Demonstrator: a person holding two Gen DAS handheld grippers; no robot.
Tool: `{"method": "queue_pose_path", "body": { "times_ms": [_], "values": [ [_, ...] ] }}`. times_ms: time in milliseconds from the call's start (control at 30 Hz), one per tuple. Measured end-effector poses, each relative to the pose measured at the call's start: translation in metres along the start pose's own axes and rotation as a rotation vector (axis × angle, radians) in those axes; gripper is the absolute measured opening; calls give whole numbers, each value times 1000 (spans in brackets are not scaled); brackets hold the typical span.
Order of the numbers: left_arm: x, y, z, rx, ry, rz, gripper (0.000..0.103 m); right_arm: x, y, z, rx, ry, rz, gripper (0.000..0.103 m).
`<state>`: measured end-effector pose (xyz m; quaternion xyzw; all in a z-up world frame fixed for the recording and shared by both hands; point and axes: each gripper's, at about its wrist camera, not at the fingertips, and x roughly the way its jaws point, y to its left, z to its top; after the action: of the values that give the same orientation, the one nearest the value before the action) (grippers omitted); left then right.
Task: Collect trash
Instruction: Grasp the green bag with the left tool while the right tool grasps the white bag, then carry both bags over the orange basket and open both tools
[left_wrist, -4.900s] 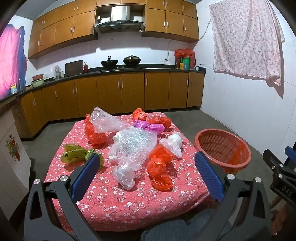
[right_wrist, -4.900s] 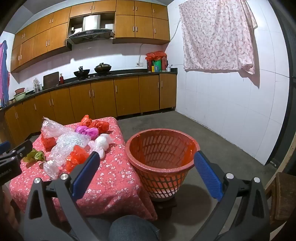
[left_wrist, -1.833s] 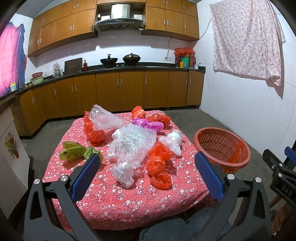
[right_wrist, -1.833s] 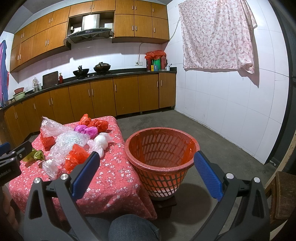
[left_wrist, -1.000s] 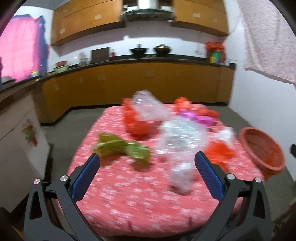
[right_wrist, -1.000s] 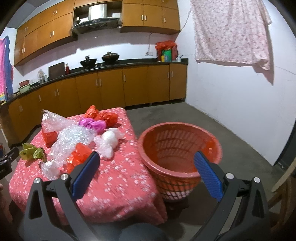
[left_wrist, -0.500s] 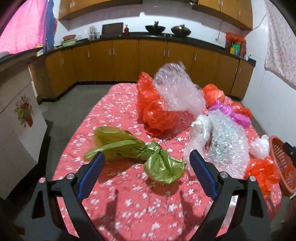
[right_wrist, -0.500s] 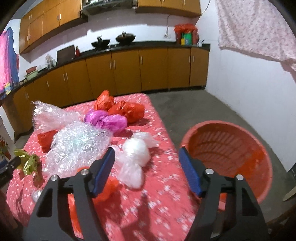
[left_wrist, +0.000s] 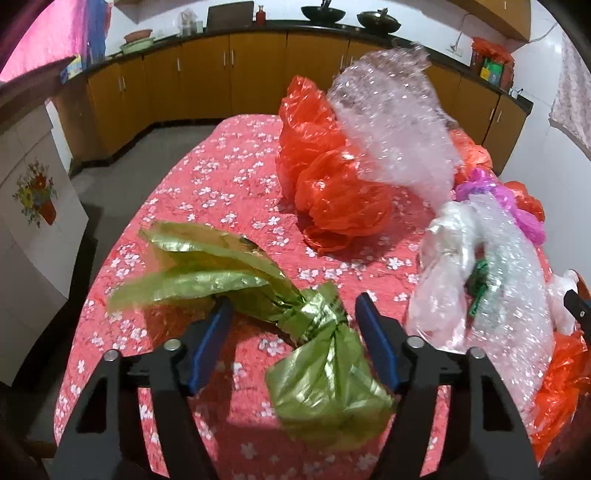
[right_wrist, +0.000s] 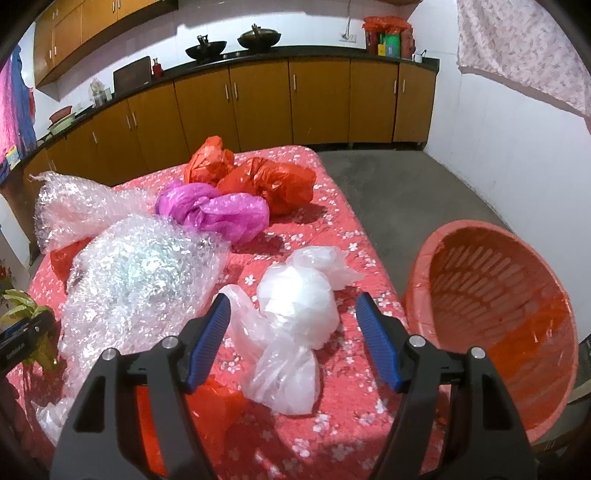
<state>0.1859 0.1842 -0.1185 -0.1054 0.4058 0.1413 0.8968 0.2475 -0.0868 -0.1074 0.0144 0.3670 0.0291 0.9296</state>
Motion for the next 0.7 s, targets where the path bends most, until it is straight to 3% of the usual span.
{"method": "queue_pose_path", "body": {
  "times_ms": [267,367,600,700],
  "values": [
    [17,11,7,-1,43,-9,61,20,4,4,-12,56,0,60],
    [20,13,8,5,45,-6,61,29,1,4,-3,84,1,51],
    [20,18,9,29,36,-29,36,27,-3,1,-6,79,20,35],
    [16,19,7,37,26,-34,34,23,-7,0,5,74,37,32]
  ]
}}
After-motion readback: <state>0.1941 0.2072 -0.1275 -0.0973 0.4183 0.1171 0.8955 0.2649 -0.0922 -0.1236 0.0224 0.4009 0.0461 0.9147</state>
